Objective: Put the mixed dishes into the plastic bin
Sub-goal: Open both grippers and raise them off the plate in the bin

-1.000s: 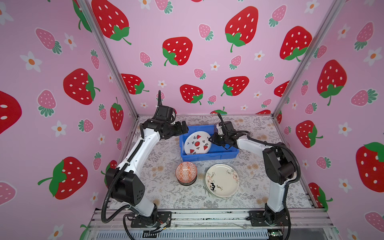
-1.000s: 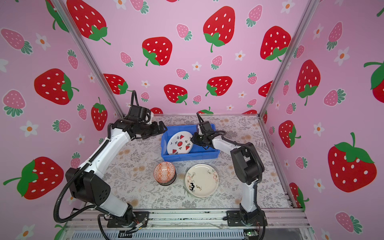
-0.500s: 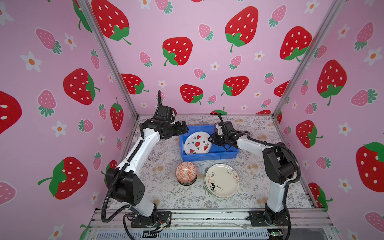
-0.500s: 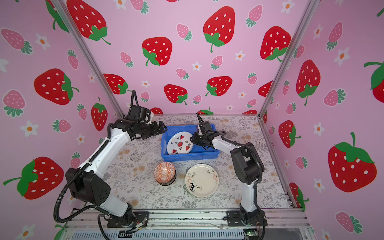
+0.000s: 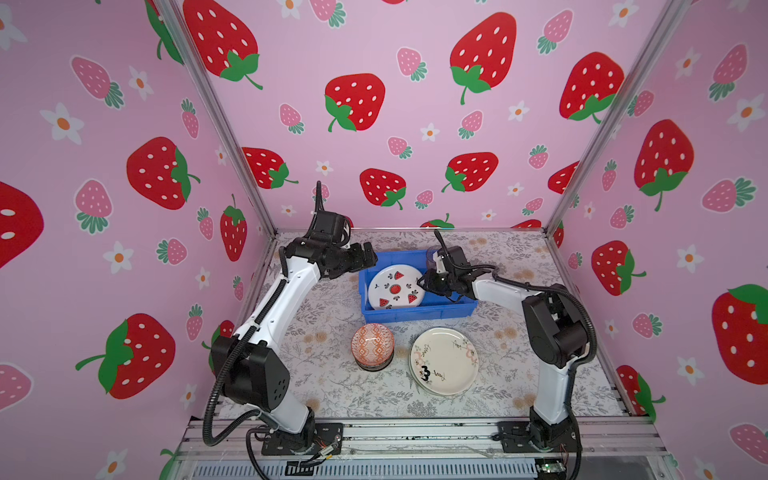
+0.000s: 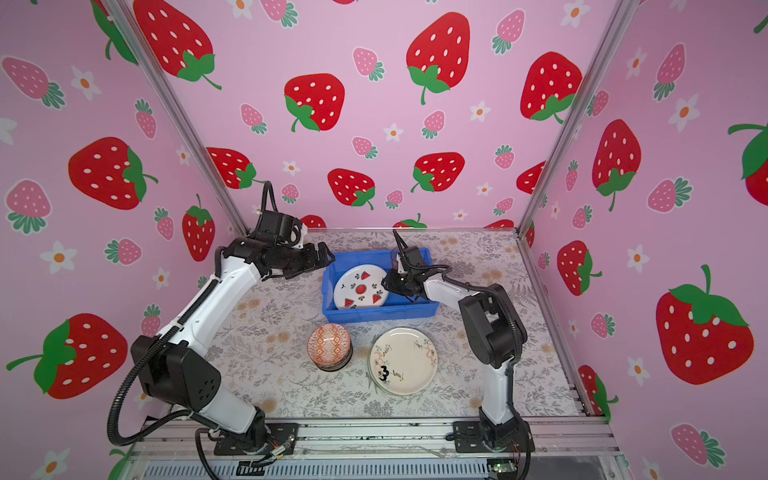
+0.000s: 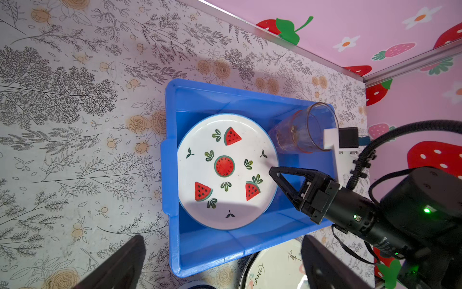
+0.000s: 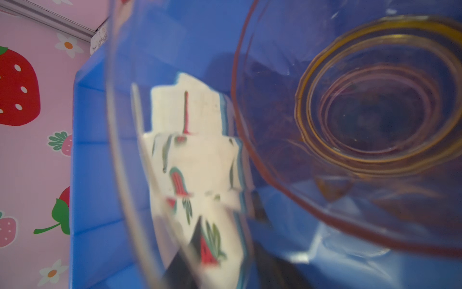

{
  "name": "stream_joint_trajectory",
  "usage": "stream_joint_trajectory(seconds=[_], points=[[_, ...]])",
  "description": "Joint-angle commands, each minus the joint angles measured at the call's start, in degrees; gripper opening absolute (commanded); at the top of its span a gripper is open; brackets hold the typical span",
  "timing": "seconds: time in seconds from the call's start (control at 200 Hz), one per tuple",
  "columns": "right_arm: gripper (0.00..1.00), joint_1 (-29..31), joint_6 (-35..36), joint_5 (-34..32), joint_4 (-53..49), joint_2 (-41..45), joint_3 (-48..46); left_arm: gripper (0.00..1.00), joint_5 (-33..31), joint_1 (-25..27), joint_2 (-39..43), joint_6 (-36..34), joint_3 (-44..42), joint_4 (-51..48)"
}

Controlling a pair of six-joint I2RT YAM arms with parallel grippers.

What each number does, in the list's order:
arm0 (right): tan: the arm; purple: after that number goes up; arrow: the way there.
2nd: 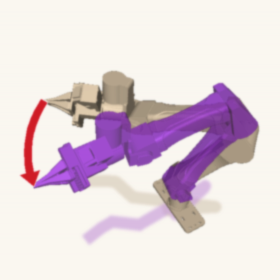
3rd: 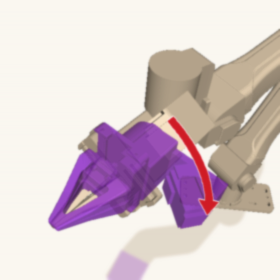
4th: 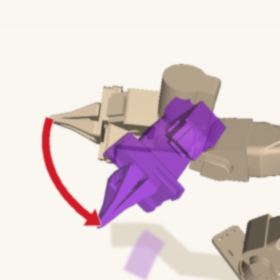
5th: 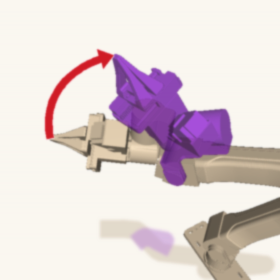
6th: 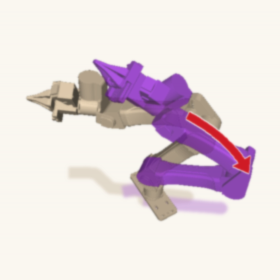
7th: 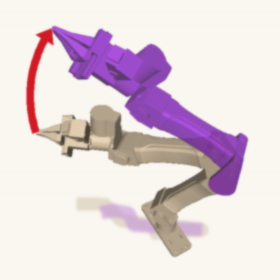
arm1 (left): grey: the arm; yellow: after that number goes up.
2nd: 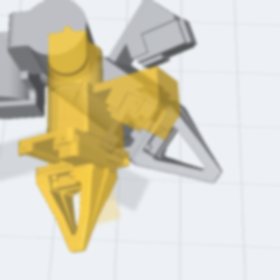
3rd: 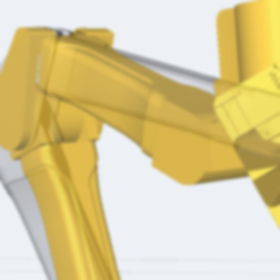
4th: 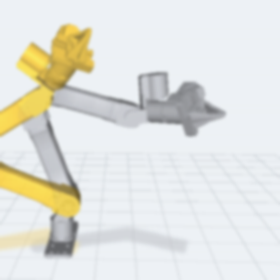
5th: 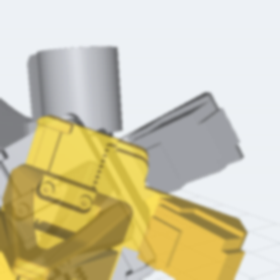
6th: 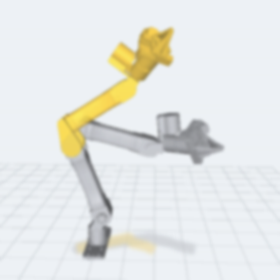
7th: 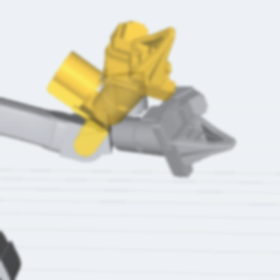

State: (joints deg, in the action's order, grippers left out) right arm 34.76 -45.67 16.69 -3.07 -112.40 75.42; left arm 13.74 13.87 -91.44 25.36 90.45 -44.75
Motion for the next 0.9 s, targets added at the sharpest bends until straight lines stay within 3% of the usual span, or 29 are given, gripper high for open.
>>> stream_joint_trajectory(seconds=[0.0, 0.89], points=[[0.36, 0.6, -0.1, 0.2, 0.9, -1.5, -1.1, 1.0, 0.6, -0.3, 0.1, 0.2, -0.5, 0.6], [0.48, 0.7, 2.7, -3.8, -0.5, -0.6, -1.1, 1.0, 0.5, -0.3, 0.0, 0.0, -0.6, 0.4]])
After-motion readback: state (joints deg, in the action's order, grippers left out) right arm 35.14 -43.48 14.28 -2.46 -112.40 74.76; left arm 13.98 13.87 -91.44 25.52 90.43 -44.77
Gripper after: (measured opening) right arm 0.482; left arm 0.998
